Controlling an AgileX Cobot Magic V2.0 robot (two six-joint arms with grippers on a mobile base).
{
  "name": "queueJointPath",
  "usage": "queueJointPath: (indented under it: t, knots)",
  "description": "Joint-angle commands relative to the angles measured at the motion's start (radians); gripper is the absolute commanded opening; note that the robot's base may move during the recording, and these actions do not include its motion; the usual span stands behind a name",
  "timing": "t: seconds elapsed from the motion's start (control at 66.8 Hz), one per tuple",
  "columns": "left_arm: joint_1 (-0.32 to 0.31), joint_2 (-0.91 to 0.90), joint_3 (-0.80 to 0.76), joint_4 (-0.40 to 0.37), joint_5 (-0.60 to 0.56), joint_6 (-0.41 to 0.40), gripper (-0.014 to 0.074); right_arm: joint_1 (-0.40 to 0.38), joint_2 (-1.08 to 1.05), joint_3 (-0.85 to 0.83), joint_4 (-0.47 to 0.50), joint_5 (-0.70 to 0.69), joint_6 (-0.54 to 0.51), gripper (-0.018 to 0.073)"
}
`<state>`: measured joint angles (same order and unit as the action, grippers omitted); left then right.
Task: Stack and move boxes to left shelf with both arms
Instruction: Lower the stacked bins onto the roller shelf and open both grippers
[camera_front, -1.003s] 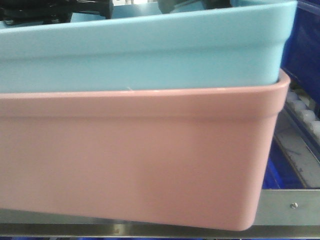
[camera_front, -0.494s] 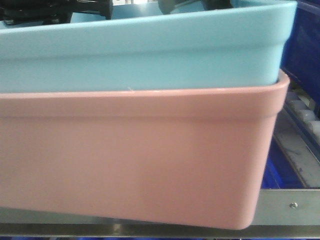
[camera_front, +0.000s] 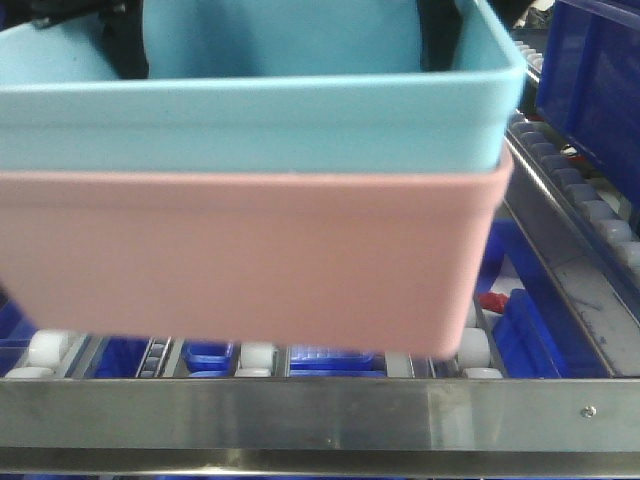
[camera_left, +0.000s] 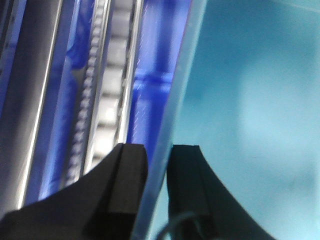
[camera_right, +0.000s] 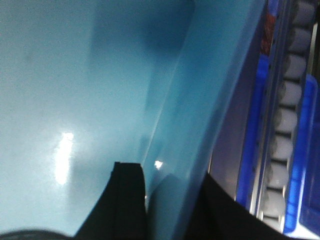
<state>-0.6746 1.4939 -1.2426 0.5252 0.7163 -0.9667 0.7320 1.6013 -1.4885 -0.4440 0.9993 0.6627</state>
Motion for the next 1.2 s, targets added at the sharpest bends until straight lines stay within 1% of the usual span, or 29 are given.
queueJointPath:
  t: [0.0,0.165,0.3,0.419,0.494,0.509,0.524,0.569,0.584,0.599,0.629,0.689,0.704,0.749,0.794,0.869,1.033,1.093,1.183]
  knots:
    - [0.006,-0.044,-0.06,0.001,-0.188,0.016,-0.001,-0.022,-0.047,-0.063,-0.022,-0.168,-0.054,0.0056]
    - [0.055,-0.019,-0.065,0.001,-0.234,0.014,-0.001,-0.035,-0.017,-0.069,-0.02,-0.243,-0.089,0.0056]
    - [0.088,0.024,-0.065,0.001,-0.283,0.014,-0.001,-0.037,0.037,-0.069,-0.02,-0.289,-0.09,0.0056]
    - [0.103,0.063,-0.065,0.004,-0.312,0.014,-0.001,-0.043,0.091,-0.069,-0.022,-0.322,-0.09,0.0056]
    - [0.103,0.085,-0.065,0.029,-0.324,0.014,-0.001,-0.05,0.124,-0.069,-0.022,-0.344,-0.09,0.0056]
    - [0.103,0.206,-0.065,0.034,-0.301,0.016,0.015,-0.063,0.18,-0.069,-0.033,-0.344,-0.09,0.0193]
    - [0.103,0.206,-0.065,0.034,-0.301,0.016,0.0182,-0.063,0.18,-0.069,-0.033,-0.34,-0.09,0.0228]
    - [0.103,0.206,-0.065,0.034,-0.295,0.016,0.025,-0.063,0.18,-0.069,-0.033,-0.33,-0.09,0.0305]
    - [0.103,0.206,-0.065,0.034,-0.292,0.016,0.0272,-0.063,0.18,-0.069,-0.033,-0.325,-0.09,0.0318]
    - [0.103,0.206,-0.065,0.034,-0.29,0.016,0.0295,-0.063,0.18,-0.069,-0.033,-0.32,-0.09,0.0358]
    - [0.103,0.206,-0.065,0.034,-0.282,0.016,0.0347,-0.063,0.18,-0.069,-0.034,-0.309,-0.09,0.041]
    - [0.103,0.206,-0.065,0.034,-0.266,0.016,0.0411,-0.063,0.18,-0.069,-0.035,-0.287,-0.09,0.0501]
    - [0.103,0.206,-0.065,0.031,-0.264,0.016,0.0435,-0.063,0.18,-0.069,-0.036,-0.282,-0.09,0.0519]
    - [0.103,0.204,-0.065,0.031,-0.252,0.016,0.0469,-0.063,0.18,-0.069,-0.036,-0.265,-0.09,0.0564]
    - [0.103,0.2,-0.067,0.026,-0.238,0.016,0.0508,-0.063,0.18,-0.069,-0.036,-0.256,-0.09,0.0585]
    - [0.103,0.19,-0.074,0.025,-0.207,0.016,0.0545,-0.063,0.177,-0.069,-0.036,-0.238,-0.09,0.0584]
    - [0.103,0.174,-0.121,0.025,-0.098,0.032,0.0554,-0.063,0.156,-0.069,-0.043,-0.194,-0.089,0.0582]
    - [0.101,0.166,-0.137,0.025,-0.059,0.052,0.0554,-0.063,0.145,-0.069,-0.053,-0.184,-0.089,0.0582]
    - [0.101,0.154,-0.161,-0.003,-0.014,0.098,0.0554,-0.063,0.124,-0.069,-0.066,-0.173,-0.089,0.0582]
